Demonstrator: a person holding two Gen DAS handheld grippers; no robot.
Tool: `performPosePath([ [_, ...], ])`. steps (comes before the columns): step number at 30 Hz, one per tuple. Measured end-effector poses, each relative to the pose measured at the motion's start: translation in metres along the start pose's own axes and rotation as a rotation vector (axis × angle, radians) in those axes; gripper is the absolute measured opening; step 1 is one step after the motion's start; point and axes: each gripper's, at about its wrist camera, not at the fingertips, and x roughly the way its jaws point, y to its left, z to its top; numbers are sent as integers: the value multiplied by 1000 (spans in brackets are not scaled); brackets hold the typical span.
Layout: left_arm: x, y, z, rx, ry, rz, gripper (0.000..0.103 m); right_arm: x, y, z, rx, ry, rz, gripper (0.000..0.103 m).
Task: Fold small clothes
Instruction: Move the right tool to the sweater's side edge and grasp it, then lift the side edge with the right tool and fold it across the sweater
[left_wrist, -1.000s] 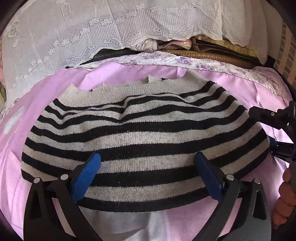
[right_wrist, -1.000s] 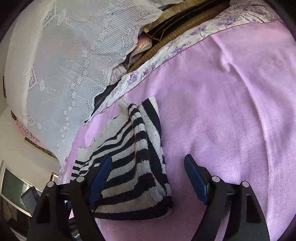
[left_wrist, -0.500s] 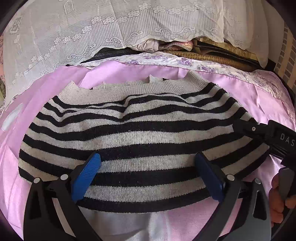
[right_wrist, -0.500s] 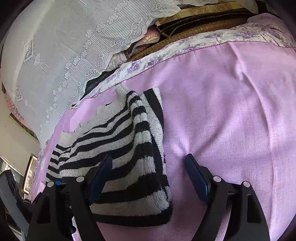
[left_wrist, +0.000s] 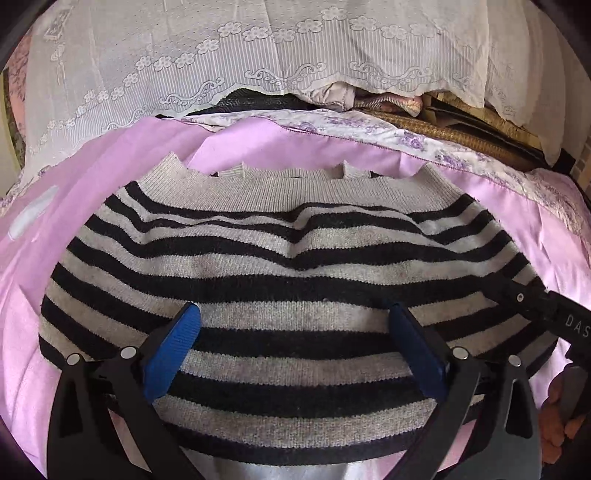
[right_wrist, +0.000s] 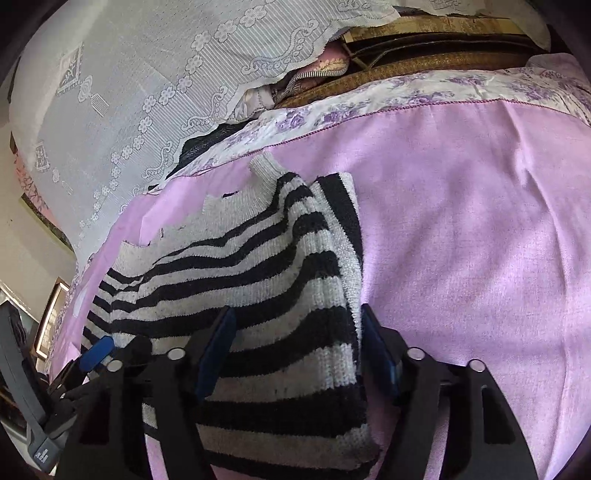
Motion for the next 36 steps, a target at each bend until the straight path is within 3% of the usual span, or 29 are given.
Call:
performPosePath([
  [10,5,-5,0,16,14,17,99,8,-7,5,58,6,56,56],
  [15,6,-5,-1,20,14,22,99,5,-18,2,133,-11,91,27],
  [22,2,-3,0,17,1,12,99,-5,-11,-3,138,-60,81,24],
  [29,-22,-10,4,29,-110,-40,99,-29,15,1,92,-129,102,22],
  [36,-10,-26,21,58,-92,-37,99,-40,37,-1,66,-149,82,21],
])
